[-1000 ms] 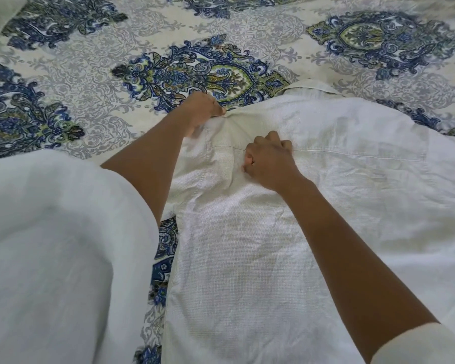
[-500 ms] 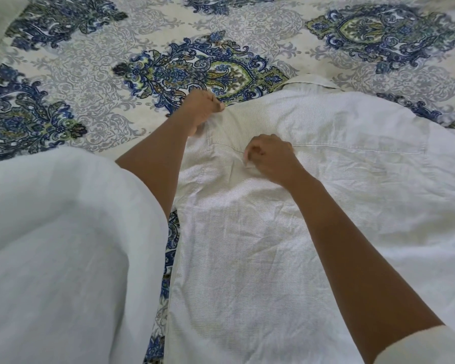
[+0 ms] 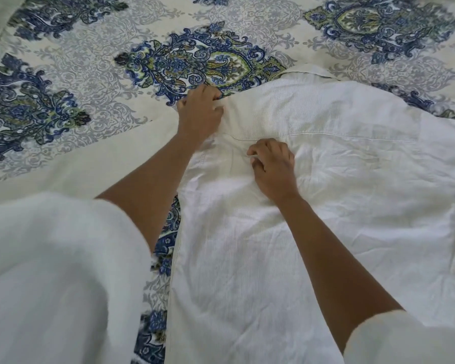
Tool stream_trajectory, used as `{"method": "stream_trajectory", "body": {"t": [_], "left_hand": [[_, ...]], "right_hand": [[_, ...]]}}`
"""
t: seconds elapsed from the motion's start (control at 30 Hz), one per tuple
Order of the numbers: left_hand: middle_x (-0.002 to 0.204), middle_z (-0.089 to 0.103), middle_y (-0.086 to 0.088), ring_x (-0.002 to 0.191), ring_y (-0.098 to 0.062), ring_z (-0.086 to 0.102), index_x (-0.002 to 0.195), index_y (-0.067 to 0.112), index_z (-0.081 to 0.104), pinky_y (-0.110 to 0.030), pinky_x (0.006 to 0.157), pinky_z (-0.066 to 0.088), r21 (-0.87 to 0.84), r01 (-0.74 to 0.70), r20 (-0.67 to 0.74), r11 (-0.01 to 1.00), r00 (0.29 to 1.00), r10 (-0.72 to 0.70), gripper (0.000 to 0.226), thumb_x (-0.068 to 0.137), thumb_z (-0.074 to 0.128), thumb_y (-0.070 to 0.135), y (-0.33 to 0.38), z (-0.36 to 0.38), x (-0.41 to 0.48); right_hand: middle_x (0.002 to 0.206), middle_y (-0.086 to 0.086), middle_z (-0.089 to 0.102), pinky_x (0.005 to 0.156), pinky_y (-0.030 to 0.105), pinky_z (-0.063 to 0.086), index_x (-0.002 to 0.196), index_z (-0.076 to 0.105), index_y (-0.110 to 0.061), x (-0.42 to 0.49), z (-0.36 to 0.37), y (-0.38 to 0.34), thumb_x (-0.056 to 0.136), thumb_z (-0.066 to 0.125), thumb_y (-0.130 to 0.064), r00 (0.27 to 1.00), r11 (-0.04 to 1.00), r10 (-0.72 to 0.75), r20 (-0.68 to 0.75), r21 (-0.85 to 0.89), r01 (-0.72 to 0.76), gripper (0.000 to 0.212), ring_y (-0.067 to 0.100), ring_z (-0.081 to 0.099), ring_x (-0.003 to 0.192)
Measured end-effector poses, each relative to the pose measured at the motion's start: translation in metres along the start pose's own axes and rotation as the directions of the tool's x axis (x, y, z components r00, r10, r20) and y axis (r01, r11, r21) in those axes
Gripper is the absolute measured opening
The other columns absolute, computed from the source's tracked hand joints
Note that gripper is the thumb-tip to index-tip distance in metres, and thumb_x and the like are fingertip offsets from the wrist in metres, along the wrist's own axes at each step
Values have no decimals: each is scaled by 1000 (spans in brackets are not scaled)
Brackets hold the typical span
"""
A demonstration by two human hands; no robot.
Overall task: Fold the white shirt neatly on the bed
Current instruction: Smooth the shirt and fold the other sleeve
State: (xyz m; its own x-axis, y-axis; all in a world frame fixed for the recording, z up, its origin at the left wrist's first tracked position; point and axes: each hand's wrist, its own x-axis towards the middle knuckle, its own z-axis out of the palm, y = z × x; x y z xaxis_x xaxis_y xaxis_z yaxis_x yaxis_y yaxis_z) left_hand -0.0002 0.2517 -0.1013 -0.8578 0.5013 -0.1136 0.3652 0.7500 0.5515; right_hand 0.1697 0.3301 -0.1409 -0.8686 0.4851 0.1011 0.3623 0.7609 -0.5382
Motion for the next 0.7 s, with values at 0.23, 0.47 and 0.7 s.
{"method": "stream_trajectory", "body": {"t": [0.23,0.47,0.7], "left_hand": [[103,62,-2,102,-23,46,96,16,66,-36,77,35,238,-287,-204,928,919,337,32,83,38,24,-13,8,-145],[101,64,2,94,-19,44,99,20,67,-33,71,43,338,-302,-44,891,941,335,29,78,49,30,-39,40,-265],[103,61,-2,103,-24,50,93,14,66,-32,81,31,198,-138,107,970,987,119,13,90,54,12,-12,24,-250]], "right_hand": [[107,9,63,100,32,37,98,67,-5,-8,-36,-26,87,54,-4,978,940,166,128,279,-196,17,25,46,112],[120,3,49,95,34,31,118,56,-17,-134,-54,-35,87,60,-27,895,980,112,432,-196,-28,33,25,41,117],[99,0,58,90,31,29,91,64,-15,-138,-58,-38,89,47,-5,915,987,92,392,-155,-33,19,20,45,105]]}}
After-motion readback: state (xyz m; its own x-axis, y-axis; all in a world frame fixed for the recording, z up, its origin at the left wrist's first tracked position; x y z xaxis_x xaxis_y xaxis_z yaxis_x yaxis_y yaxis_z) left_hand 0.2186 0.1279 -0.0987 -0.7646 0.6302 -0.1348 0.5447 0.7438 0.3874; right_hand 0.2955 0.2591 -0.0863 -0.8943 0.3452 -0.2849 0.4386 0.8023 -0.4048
